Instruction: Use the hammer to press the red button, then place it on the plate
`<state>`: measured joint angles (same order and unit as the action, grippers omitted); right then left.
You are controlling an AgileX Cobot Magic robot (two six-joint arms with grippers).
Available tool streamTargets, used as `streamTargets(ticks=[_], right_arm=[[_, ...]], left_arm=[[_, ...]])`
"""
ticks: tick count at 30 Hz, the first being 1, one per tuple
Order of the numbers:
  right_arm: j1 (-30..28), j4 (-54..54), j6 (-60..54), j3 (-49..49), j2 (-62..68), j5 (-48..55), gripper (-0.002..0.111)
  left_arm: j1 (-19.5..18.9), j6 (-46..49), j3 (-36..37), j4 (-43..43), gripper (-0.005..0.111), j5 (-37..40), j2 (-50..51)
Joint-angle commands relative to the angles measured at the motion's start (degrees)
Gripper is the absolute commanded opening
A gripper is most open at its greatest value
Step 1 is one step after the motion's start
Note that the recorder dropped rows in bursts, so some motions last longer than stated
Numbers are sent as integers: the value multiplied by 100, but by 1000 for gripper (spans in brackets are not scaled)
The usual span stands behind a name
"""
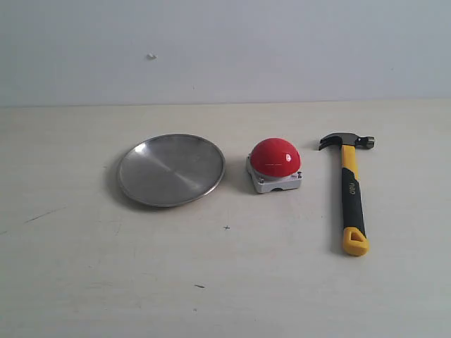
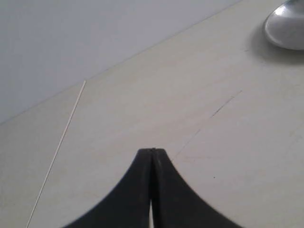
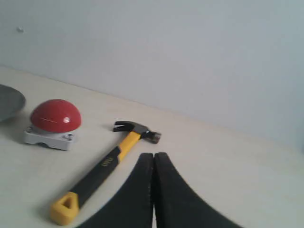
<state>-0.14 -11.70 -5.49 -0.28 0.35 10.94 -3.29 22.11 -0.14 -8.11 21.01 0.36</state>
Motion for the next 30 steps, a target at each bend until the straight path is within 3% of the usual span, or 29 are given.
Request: streamTargets(ticks=[1, 5, 9, 19, 23, 25, 26, 30], right_arm=[[-32, -686, -192, 28, -35, -211, 0], [-32, -605, -148, 28, -35, -211, 0], [-32, 88, 719, 28, -35, -500, 0], [-32, 1829, 2812, 28, -35, -3846, 0], [-32, 2453, 2078, -1078, 555, -3035, 0], [-32, 2817, 719, -1998, 1723, -2446, 0], [-32, 3051, 106, -2741, 2755, -1566, 0], [-32, 3102, 65, -4105, 4884, 273, 0]], left_arm=[[-10, -7, 14, -1, 0, -4, -36], [-10, -7, 14, -1, 0, -4, -36], [-10, -7, 14, -1, 0, -4, -36], [-10, -7, 14, -1, 0, -4, -36], [-10, -7, 14, -1, 0, -4, -36], [-10, -7, 14, -1, 0, -4, -36], [-10, -7, 14, -1, 0, -4, -36], [-10, -7, 14, -1, 0, -4, -36]])
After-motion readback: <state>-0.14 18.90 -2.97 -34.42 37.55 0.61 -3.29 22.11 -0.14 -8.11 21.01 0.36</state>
